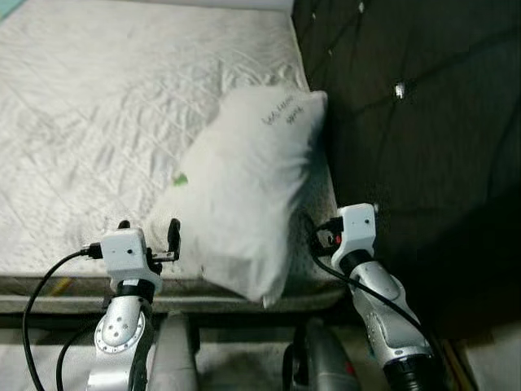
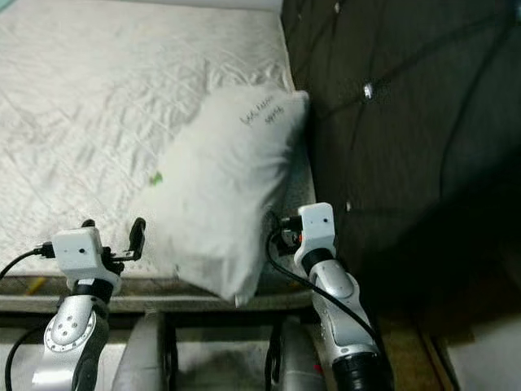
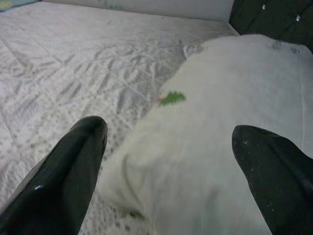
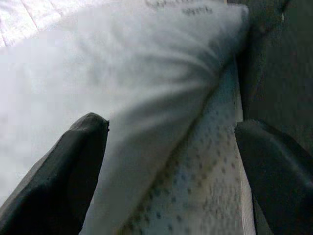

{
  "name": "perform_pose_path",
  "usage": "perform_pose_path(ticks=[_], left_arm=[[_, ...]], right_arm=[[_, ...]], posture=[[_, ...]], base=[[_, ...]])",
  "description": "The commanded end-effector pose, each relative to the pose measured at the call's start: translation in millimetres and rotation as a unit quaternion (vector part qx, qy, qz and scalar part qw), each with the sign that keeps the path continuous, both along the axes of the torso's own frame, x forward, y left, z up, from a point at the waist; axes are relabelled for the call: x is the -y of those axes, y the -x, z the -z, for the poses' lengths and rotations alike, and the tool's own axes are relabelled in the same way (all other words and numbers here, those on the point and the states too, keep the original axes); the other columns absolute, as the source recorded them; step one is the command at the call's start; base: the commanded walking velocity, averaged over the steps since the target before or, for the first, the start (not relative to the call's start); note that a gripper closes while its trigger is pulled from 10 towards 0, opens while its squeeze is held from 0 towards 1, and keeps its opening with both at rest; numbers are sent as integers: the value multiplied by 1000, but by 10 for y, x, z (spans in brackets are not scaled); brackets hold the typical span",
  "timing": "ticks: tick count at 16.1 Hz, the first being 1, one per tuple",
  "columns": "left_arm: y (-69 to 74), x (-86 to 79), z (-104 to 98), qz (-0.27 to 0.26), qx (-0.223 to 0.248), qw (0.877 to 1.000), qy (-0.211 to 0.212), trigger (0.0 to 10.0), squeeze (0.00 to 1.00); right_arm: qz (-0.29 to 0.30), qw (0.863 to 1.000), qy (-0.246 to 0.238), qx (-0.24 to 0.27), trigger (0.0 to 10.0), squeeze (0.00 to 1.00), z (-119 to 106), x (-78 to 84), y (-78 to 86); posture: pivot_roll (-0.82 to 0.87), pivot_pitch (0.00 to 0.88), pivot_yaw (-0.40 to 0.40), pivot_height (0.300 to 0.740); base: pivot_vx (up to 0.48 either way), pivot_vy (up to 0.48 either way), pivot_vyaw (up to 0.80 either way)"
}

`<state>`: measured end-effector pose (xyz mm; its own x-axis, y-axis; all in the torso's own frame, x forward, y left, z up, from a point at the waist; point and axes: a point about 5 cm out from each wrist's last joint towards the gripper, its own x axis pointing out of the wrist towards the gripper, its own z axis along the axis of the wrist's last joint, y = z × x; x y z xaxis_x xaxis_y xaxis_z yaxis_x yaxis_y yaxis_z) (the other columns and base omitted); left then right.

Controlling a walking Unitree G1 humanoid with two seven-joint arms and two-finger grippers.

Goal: Clean up the room

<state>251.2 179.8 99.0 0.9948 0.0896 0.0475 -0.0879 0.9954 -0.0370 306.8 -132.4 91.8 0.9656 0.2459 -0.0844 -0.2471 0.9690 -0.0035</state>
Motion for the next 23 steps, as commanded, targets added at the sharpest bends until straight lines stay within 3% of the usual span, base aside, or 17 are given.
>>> perform_pose_path(ticks=[1,5,8,13,16,19,23], left_arm=[[24,-3,35,-8,-11,1000,4,10000,0],[35,-3,42,-9,-14,1000,6,10000,0],[32,-1,44,-8,-15,1000,8,10000,0],[24,3,44,-8,-16,1000,9,10000,0],[18,1,39,-7,-15,1000,8,10000,0],[28,2,-1,5,-14,1000,17,10000,0],[169,109,-69,49,-15,999,12,10000,0]], right_arm=[[0,1000,5,-1,10000,0,12,34,1],[-9,1000,8,-4,10000,0,23,17,2],[-9,1000,11,-4,10000,0,27,17,0],[-19,1000,17,-9,10000,0,43,-3,-15],[-72,997,18,-26,10000,0,57,-80,-32],[-97,995,-2,-36,10000,0,-18,-33,-117],[-122,992,-16,-24,10000,0,-90,-6,-146]], posture=[[113,235,-64,595],[110,245,-64,590],[106,249,-65,550],[106,246,-67,550],[109,244,-66,550],[110,246,-66,550],[122,257,-62,535]], base=[[0,0,0],[0,0,0],[0,0,0],[0,0,0],[0,0,0],[0,0,0],[0,0,0]])
